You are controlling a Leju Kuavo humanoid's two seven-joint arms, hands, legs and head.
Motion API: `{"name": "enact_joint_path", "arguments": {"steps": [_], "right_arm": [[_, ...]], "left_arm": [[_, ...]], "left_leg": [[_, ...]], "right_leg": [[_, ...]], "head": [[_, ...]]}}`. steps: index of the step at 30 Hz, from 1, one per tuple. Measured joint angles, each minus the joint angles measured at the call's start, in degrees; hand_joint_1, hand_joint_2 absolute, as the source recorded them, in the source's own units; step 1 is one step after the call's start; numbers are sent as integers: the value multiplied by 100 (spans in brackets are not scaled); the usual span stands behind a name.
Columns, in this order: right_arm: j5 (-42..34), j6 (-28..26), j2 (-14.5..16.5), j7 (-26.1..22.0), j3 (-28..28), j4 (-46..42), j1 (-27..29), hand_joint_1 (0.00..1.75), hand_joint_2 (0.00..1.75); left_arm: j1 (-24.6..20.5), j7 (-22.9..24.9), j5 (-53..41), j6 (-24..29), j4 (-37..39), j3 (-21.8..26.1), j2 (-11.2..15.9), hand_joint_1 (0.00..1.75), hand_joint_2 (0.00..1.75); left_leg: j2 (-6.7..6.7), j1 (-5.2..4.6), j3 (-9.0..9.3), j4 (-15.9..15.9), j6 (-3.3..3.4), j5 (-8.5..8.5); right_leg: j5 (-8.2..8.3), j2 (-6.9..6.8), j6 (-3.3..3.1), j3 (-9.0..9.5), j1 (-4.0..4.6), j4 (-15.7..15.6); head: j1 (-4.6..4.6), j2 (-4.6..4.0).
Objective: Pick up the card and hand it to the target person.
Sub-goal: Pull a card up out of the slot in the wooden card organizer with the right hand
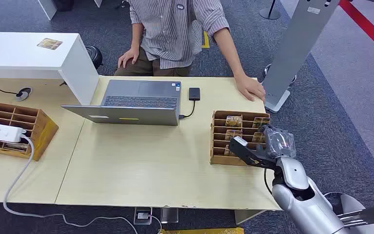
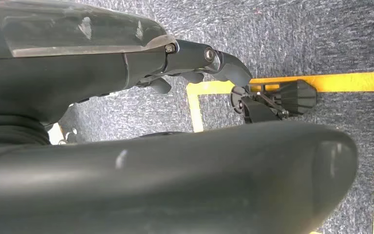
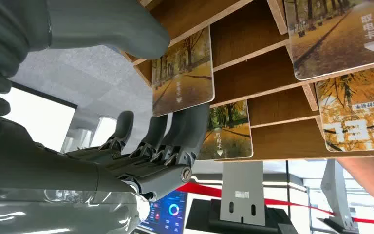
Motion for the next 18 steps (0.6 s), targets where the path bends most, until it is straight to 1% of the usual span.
{"name": "enact_joint_path", "arguments": {"steps": [2, 5, 6, 11, 18], "right_arm": [[-2, -5, -6, 1, 5, -12, -2, 103, 175], [-4, -18, -30, 11, 14, -71, -5, 124, 175], [-5, -20, -36, 15, 15, -87, -4, 128, 175], [-5, -19, -52, 17, 15, -119, 4, 132, 175], [-10, -30, -70, 29, 2, -162, 27, 133, 175]], "left_arm": [[-1, -1, -1, -2, 0, -1, 1, 0, 0], [-6, -8, -4, -6, -1, -3, 5, 0, 0], [-8, -11, -6, -7, -1, -5, 5, 0, 0], [-17, -17, -12, -11, -3, -10, 9, 0, 0], [-16, -57, -42, -41, -10, -31, 24, 0, 0]], "left_leg": [[0, 0, 0, 0, 0, 0], [-1, 0, -1, 0, 0, 0], [-2, 0, 0, 1, 0, -1], [-2, 0, -1, 1, 0, 0], [-3, 0, -1, 2, 0, 1]], "right_leg": [[0, 0, 0, 0, 0, -1], [-1, -1, 0, -1, 0, 0], [-1, -1, 0, 0, 0, 0], [-1, -2, 0, -1, 0, 1], [0, -3, 0, -1, 0, 1]], "head": [[0, 0], [0, 0], [0, 0], [0, 0], [0, 0]]}}
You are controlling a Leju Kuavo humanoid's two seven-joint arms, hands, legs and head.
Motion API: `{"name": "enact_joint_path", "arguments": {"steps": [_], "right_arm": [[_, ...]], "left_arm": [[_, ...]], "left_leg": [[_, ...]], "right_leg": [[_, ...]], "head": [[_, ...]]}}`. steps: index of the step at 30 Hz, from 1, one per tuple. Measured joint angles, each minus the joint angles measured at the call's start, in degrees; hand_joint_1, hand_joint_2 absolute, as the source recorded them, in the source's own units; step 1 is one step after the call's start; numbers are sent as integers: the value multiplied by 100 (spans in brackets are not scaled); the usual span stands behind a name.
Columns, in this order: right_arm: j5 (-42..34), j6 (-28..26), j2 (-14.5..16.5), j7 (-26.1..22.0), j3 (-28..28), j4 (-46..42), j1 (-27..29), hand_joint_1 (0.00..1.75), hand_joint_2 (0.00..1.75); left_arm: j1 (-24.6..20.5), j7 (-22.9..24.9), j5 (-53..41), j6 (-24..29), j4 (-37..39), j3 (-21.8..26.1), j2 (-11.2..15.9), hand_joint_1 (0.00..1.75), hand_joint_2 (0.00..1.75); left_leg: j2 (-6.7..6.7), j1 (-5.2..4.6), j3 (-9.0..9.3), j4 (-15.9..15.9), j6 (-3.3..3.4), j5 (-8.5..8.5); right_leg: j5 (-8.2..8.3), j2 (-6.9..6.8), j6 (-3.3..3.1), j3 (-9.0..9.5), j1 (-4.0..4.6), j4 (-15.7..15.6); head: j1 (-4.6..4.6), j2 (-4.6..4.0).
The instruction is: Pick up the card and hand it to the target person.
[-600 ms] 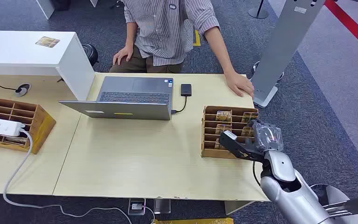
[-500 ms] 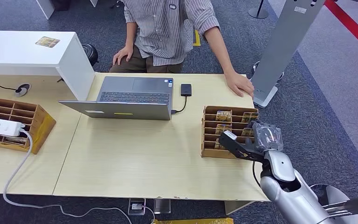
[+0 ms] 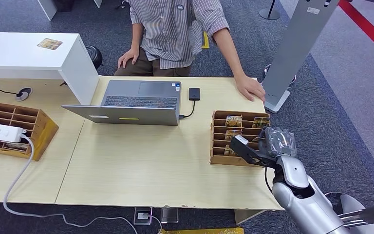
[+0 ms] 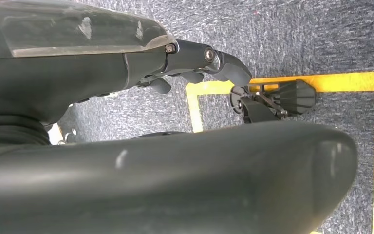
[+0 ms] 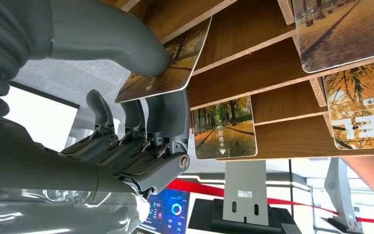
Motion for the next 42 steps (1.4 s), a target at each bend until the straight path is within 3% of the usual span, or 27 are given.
{"name": "enact_joint_path", "arguments": {"steps": [1, 5, 14, 20, 23, 31, 37, 42], "right_arm": [[-1, 1, -4, 1, -3, -6, 5, 132, 175], [-10, -3, -14, 5, -14, -8, 32, 134, 175], [134, 43, -106, 154, 20, -465, 23, 133, 175], [113, 602, -550, 570, -260, -2070, 81, 133, 175], [-45, 949, -760, 556, -494, -2904, 104, 133, 175], [-210, 1415, -888, 543, -633, -4646, 5, 133, 175], [-291, 1210, -701, 143, 75, -4217, -211, 133, 175], [-186, 1034, -648, 11, 220, -3921, -274, 133, 175]], "left_arm": [[1, -24, -13, -10, -4, -8, 5, 0, 0], [3, -57, -45, -27, -5, -33, 17, 0, 175], [36, 62, 37, 74, 18, 55, 23, 0, 175], [85, 24, 83, 105, 10, 97, 40, 0, 175], [105, 11, 100, 113, 15, 113, 56, 0, 175], [113, 14, 138, 117, 15, 146, 38, 0, 175], [92, 4, 59, 71, 15, 62, 10, 0, 175], [75, 4, 50, 52, 20, 47, 11, 0, 175]], "left_leg": [[0, 0, 0, 0, 0, 0], [-2, 0, 1, 1, 0, -2], [1, -1, -1, 1, 0, -1], [0, -6, -14, 13, 1, -7], [-2, -8, -21, 20, 1, -10], [-4, -10, -27, 22, 0, -7], [7, -4, -7, 5, 0, -4], [5, -3, -3, 2, 1, -3]], "right_leg": [[-1, 0, 0, 0, 0, 0], [-2, -2, 1, 2, 0, 0], [-1, 1, 0, -2, 0, 2], [-9, 0, 1, -17, -6, 18], [-13, -3, 0, -24, -8, 26], [-13, -4, 0, -32, -10, 31], [-4, 7, -1, -14, -4, 10], [-2, 5, 2, -4, -3, 5]], "head": [[0, 0], [0, 0], [0, 0], [0, 0], [0, 0], [0, 0], [0, 0], [0, 0]]}}
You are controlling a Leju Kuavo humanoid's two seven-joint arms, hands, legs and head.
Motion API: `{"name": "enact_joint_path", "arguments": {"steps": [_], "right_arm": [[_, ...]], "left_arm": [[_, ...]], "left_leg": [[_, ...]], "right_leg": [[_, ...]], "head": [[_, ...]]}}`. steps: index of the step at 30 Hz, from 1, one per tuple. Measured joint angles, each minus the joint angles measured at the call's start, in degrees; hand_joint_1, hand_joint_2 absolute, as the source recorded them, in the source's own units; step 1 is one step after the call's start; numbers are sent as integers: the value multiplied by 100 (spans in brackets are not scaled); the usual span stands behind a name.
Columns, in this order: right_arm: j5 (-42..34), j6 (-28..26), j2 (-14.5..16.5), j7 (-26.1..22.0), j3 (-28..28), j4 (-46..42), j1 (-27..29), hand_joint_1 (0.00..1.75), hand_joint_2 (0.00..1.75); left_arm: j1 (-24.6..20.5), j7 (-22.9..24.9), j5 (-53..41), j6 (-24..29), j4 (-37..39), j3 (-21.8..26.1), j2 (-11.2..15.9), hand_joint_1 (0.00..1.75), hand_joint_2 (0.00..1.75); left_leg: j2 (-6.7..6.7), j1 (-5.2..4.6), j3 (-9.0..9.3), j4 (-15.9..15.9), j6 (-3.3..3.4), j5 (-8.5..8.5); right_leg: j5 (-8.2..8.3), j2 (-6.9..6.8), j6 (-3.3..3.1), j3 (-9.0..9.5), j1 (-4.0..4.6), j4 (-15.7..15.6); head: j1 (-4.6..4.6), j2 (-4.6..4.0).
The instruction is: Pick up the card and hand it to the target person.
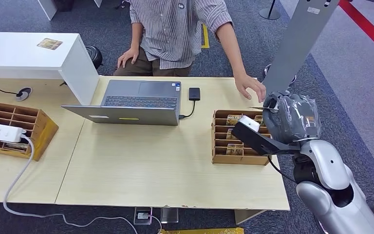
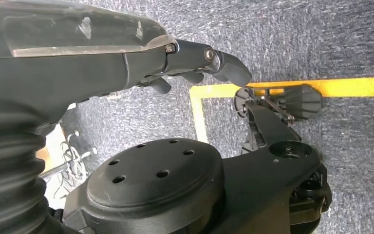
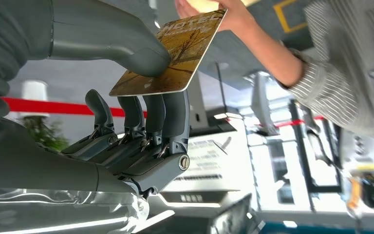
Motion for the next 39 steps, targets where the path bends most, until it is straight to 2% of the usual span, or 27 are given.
{"name": "enact_joint_path", "arguments": {"steps": [6, 7, 9, 13, 16, 18, 25, 33, 37, 39], "right_arm": [[29, -24, -20, -12, -3, 0, -10, 133, 175], [129, -172, 38, -85, 2, 87, -8, 133, 175], [338, -827, 322, -410, 0, 576, -2, 133, 175], [688, -2668, 1046, -1116, 81, 2487, -152, 133, 175], [780, -3427, 1292, -1289, 153, 3367, -287, 133, 175], [761, -3585, 1326, -1293, 204, 3543, -364, 133, 175], [728, -3668, 1152, -1068, 370, 3477, -427, 133, 175], [812, -3727, 1174, -965, 490, 3551, -465, 133, 175], [770, -3712, 1178, -932, 506, 3557, -487, 0, 175], [681, -3744, 1174, -944, 510, 3544, -491, 0, 175]], "left_arm": [[-3, 0, -4, -3, 0, -4, 0, 0, 175], [-14, -4, -16, -10, 1, -17, -4, 0, 175], [-57, 5, -57, -14, 5, -62, -20, 0, 175], [-167, 89, -110, 39, 14, -136, -66, 0, 175], [-174, 128, -75, 72, 18, -117, -82, 0, 175], [-136, 125, -46, 80, 19, -97, -77, 0, 175], [-91, 110, -31, 71, 9, -107, -61, 0, 175], [-39, 43, 15, 49, -1, -70, -48, 0, 175], [-7, 12, -6, 31, -1, -94, -45, 0, 175], [2, -25, 14, 46, 0, -65, -44, 0, 87]], "left_leg": [[-1, 0, -1, 0, -1, 0], [-1, 0, -1, 0, -1, 0], [1, 1, 1, -2, -1, 2], [12, 7, 16, -15, -2, 6], [23, 10, 23, -24, -2, 11], [22, 9, 20, -18, -1, 6], [15, 6, 13, -16, 0, 5], [12, 5, 5, -11, -1, 6], [7, 3, 0, -6, 1, 4], [4, 3, -2, -4, 1, 2]], "right_leg": [[-1, -1, -2, 0, 0, 0], [-1, -2, -2, 0, 0, 0], [2, 0, -3, 1, 1, -3], [12, 12, -3, 16, 8, -19], [21, 23, -4, 22, 10, -27], [16, 22, -2, 20, 9, -19], [10, 15, -5, 14, 6, -13], [9, 11, -5, 5, 5, -7], [5, 7, -2, 1, 4, -3], [2, 5, -1, 0, 3, 0]], "head": [[0, 0], [0, 0], [0, 0], [0, 0], [0, 0], [0, 0], [0, 0], [0, 0], [0, 0], [0, 0]]}}
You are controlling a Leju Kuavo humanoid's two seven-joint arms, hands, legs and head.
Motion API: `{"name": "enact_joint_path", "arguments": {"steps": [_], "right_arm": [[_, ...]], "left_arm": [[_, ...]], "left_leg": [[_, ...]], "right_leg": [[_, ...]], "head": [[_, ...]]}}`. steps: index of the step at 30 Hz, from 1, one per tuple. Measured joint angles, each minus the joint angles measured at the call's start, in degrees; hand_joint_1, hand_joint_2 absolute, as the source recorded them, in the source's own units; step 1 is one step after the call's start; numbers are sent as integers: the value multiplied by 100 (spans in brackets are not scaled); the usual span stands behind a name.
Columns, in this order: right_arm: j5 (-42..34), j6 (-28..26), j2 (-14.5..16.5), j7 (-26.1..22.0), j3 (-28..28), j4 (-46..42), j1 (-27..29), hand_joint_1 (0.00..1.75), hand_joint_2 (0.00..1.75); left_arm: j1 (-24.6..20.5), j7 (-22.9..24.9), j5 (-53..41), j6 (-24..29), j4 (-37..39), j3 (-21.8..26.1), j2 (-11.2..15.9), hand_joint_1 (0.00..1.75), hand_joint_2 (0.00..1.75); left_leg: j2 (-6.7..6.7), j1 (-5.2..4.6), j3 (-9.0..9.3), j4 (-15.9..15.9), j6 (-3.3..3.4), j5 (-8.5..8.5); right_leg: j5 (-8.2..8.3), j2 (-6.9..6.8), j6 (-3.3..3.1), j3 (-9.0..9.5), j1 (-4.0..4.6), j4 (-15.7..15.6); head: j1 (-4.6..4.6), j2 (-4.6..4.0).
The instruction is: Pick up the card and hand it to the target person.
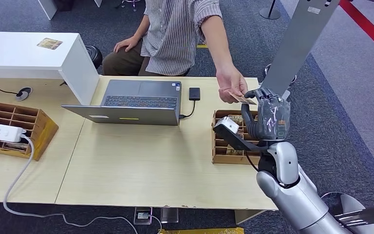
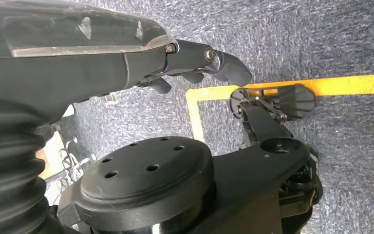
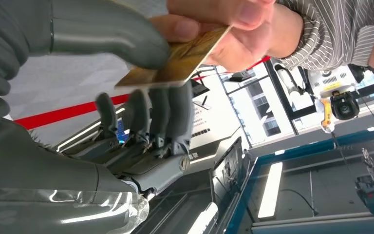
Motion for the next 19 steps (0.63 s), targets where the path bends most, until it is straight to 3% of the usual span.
{"name": "enact_joint_path", "arguments": {"steps": [2, 19], "right_arm": [[-60, -35, -19, -10, 2, -30, -4, 0, 175], [-63, -20, -71, 29, 25, -64, -21, 0, 175]], "left_arm": [[4, -15, 36, 33, 6, 44, 0, 0, 0], [-4, 54, 47, 90, 0, 38, -7, 0, 0]], "left_leg": [[1, 0, 1, -2, 0, 1], [-5, 0, -3, 2, 0, 0]], "right_leg": [[1, 1, -1, 1, 0, -2], [-1, -6, -1, -2, 0, 1]], "head": [[0, 0], [0, 0]]}}
